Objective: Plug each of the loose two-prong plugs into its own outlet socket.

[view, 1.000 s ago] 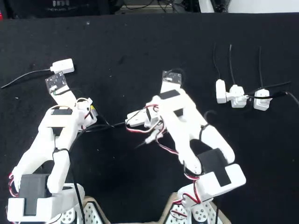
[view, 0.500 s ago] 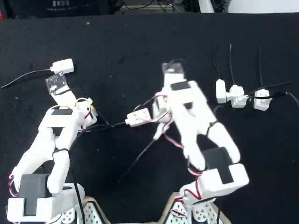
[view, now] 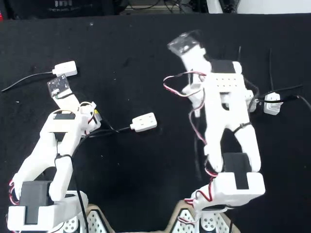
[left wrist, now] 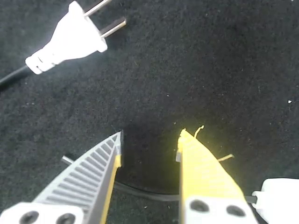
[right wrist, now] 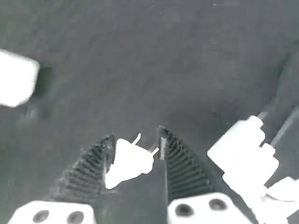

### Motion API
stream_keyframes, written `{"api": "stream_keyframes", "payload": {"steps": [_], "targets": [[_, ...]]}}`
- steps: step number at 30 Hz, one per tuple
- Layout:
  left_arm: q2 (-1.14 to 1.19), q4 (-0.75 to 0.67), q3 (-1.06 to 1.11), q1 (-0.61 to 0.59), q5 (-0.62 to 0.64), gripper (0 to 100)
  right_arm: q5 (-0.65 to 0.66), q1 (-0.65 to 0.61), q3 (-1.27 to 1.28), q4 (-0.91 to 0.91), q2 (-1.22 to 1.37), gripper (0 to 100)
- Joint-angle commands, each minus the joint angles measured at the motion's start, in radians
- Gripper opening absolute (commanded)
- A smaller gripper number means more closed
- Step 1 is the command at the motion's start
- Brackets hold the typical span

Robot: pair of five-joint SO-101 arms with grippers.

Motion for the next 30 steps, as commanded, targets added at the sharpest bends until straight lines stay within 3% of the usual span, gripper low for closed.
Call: {"api": "stream_keyframes", "payload": {"steps": [1, 5, 10, 16, 20, 22, 30], "targets": [[-0.029, -0.017, -0.005, -0.012, 0.003, 20, 0.189, -0.092, -0.085, 0.186, -0.015, 1.1], [-0.029, -0.017, -0.005, -0.012, 0.003, 20, 0.255, -0.132, 0.022, 0.19, -0.015, 1.1], [-0.029, -0.015, -0.01, -0.058, 0.008, 20, 0.242, -0.19, 0.257, 0.005, -0.015, 1.1], [-0.029, -0.015, -0.013, -0.073, 0.008, 20, 0.003, -0.255, 0.392, -0.133, -0.015, 2.2], [-0.029, -0.017, -0.015, -0.07, 0.008, 20, -0.117, -0.285, 0.406, -0.133, -0.015, 15.9], [-0.029, -0.017, -0.015, -0.071, 0.008, 20, -0.109, -0.284, 0.406, -0.129, -0.016, 20.4], [-0.029, -0.017, -0.015, -0.07, 0.009, 20, -0.11, -0.209, 0.472, -0.009, -0.186, 16.6]]}}
